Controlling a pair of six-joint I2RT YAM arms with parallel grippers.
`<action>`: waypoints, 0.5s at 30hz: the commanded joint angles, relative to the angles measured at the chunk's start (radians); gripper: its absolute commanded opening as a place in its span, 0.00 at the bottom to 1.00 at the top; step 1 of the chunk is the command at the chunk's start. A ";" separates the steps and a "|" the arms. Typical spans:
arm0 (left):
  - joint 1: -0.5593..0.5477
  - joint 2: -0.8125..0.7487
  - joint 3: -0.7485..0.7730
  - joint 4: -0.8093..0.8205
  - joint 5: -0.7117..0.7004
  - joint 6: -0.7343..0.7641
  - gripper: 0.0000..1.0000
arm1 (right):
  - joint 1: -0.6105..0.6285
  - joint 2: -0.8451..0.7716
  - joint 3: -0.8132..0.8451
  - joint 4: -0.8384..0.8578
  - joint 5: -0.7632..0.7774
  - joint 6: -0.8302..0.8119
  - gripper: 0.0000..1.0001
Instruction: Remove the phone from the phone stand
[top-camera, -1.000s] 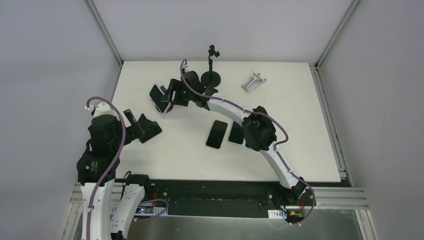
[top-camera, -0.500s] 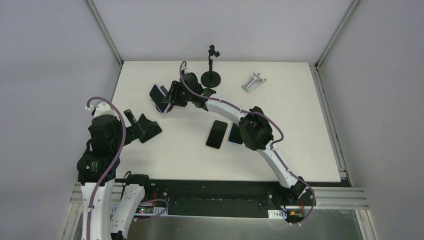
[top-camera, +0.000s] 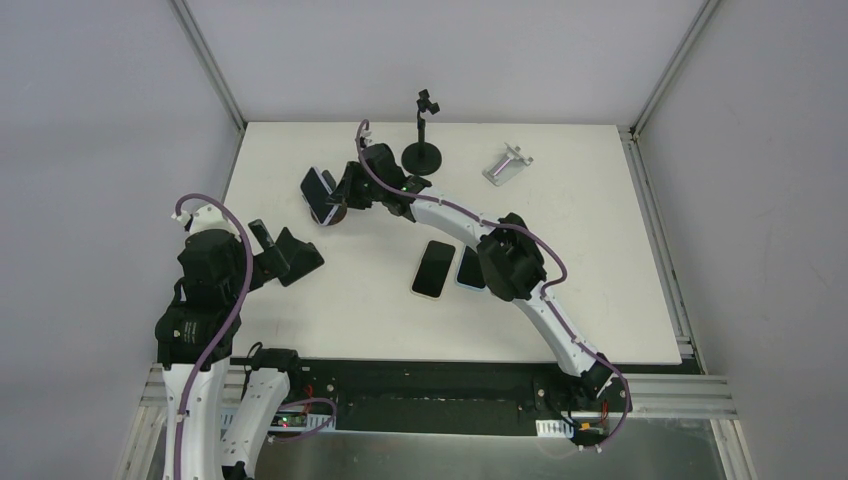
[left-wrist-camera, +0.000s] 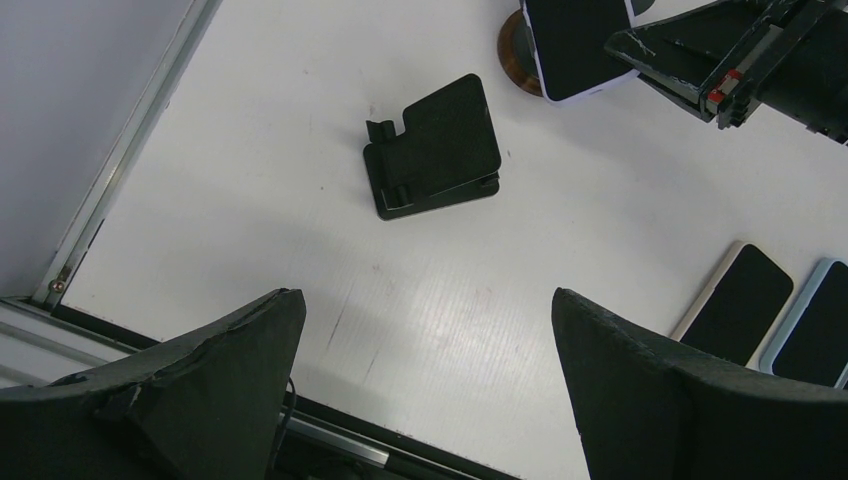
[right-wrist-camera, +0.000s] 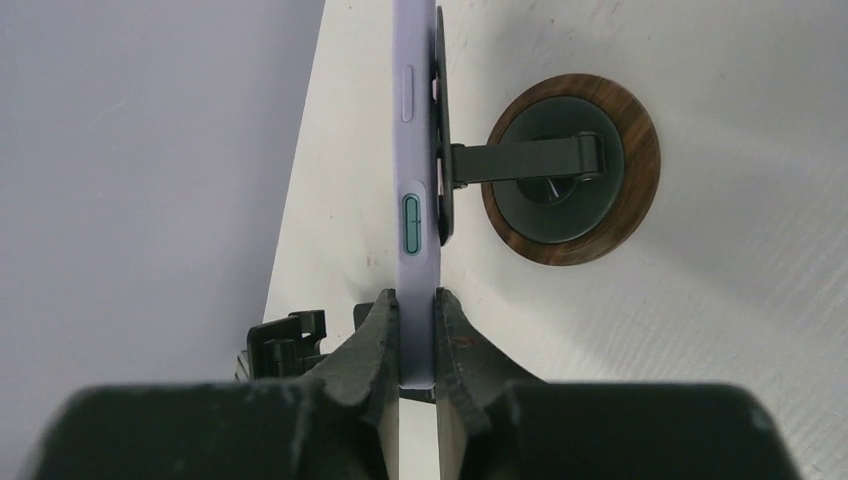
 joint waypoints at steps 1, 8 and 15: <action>0.005 0.005 -0.008 0.014 -0.023 0.001 0.99 | 0.009 -0.073 0.005 0.065 -0.027 -0.057 0.05; 0.005 0.001 -0.010 0.014 -0.023 -0.001 0.99 | 0.017 -0.132 0.000 0.108 -0.011 -0.127 0.00; 0.005 0.006 -0.009 0.014 -0.026 -0.002 0.99 | 0.021 -0.172 0.001 0.111 0.000 -0.180 0.00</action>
